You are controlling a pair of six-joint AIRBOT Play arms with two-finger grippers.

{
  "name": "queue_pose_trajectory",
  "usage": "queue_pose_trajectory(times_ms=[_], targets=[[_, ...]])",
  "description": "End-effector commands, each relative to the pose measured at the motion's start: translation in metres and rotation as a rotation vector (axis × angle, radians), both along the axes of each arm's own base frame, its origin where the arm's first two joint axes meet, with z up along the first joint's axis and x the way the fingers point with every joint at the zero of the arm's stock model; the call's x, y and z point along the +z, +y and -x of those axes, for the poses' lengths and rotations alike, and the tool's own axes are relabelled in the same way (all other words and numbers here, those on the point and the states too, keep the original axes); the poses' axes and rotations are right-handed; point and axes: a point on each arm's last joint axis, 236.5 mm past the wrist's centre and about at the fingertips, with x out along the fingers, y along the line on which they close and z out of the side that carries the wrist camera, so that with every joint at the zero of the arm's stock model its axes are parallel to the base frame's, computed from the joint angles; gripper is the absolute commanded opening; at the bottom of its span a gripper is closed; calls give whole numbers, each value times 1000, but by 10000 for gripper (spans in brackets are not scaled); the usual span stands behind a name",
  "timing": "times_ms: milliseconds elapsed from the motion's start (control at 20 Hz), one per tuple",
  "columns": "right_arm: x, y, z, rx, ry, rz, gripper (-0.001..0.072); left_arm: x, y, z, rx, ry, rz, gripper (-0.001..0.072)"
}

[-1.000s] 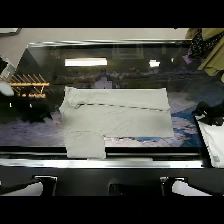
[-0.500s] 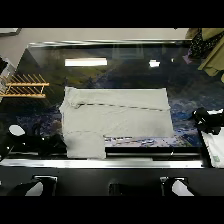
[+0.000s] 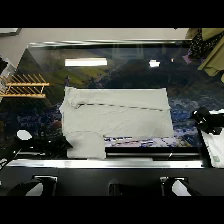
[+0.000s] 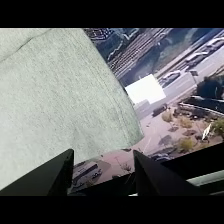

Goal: Fold the clothes and pants, and hang the long-sleeved shirts on hangers.

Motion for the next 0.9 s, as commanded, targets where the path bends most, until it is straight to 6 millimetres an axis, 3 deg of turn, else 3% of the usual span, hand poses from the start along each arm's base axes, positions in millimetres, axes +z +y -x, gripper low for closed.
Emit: queue_pose_trajectory(times_ms=[0,150,250,300,350,600,700,750,850], targets=[[2,2,2,3,-1,-3,408,-4,3,-14,24,-55,-26,431],[3,3,1,4,-3,-9,408,-4,3,-18,37,-70,-28,410],[4,6,1,5,-6,-22,408,-3,2,-19,32,-75,-22,129],[5,9,0,6,-11,-34,408,-3,2,-19,20,-82,-22,46],[6,12,-1,9,-14,-46,408,-3,2,-19,17,-82,-22,18],[13,28,-5,41,-42,-116,354,-3,2,-18,17,-81,-21,18],[-1,24,-1,55,9,-119,369,-3,2,-19,17,-81,-21,18],[-13,25,2,59,50,-144,431,-3,2,-19,17,-82,-21,18],[-36,28,6,78,125,-188,436,-3,2,-19,12,-85,-22,18]])
